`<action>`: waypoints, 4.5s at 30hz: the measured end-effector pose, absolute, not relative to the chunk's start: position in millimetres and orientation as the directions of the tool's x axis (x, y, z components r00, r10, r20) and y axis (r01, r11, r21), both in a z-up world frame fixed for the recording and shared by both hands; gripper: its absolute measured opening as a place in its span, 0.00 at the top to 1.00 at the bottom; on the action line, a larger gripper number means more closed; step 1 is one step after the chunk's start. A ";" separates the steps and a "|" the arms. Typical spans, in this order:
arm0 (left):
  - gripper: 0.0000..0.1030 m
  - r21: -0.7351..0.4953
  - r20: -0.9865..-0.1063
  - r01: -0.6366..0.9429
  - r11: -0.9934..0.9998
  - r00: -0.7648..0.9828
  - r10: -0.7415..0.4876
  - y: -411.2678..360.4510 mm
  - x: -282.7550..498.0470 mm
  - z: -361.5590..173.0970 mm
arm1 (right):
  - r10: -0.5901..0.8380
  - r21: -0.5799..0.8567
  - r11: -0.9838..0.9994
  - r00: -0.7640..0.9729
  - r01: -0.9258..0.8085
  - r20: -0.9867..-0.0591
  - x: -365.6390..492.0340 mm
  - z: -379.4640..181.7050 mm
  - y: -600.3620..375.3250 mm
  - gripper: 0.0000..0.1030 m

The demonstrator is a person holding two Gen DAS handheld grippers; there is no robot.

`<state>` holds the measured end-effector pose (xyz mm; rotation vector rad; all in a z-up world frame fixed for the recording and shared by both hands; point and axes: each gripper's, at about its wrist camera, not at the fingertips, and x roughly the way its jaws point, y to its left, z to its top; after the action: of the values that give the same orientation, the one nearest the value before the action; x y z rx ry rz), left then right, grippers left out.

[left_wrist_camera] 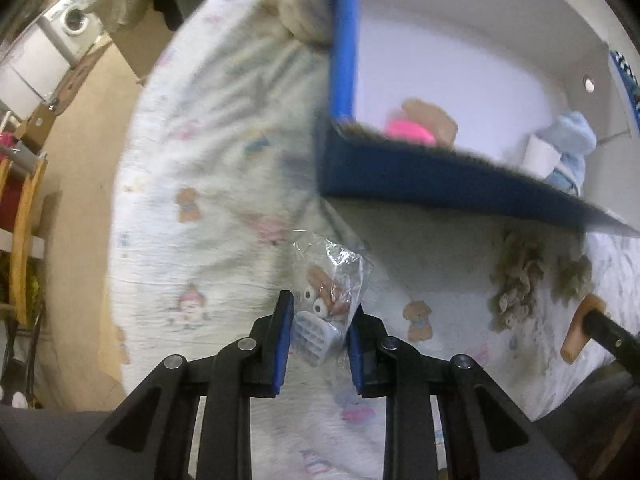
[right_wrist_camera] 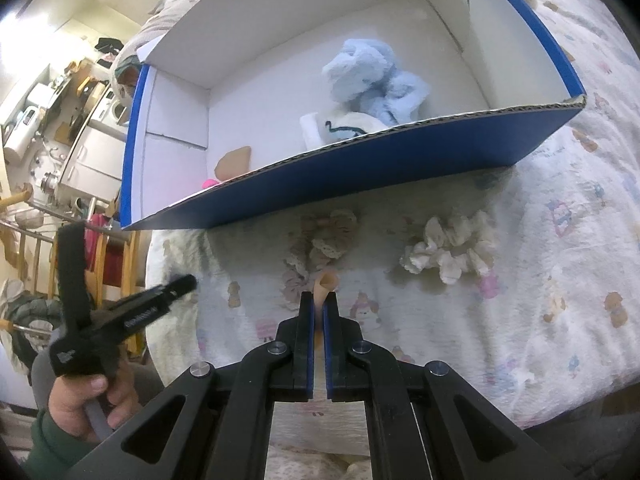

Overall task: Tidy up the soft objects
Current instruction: 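Carry the bag with the left tool into the box while the right tool carries the orange cylinder in, then open the left tool beside the pink toy while the right tool releases the orange cylinder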

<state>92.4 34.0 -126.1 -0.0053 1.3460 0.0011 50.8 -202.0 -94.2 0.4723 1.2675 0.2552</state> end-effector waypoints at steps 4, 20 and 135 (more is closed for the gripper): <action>0.78 0.019 -0.958 -0.006 1.000 0.286 0.020 36.6 83.0 -105.7 | 0.440 0.478 0.876 0.297 0.067 -0.847 50.1 -92.2 -203.1 0.95; 0.78 -0.013 -0.898 -0.060 0.998 0.441 0.015 40.9 52.5 -35.0 | 0.493 0.538 0.843 0.425 -0.016 -0.759 34.1 -41.9 -214.3 0.95; 0.35 -0.049 -0.843 0.009 0.999 0.536 -0.046 -29.4 176.9 -42.5 | 0.285 0.398 0.917 0.648 0.030 -0.706 138.2 -26.6 -230.1 0.00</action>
<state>176.9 -29.4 -42.5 -0.0402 1.0045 -0.0327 138.2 -230.1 -26.6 0.3964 0.8589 0.1489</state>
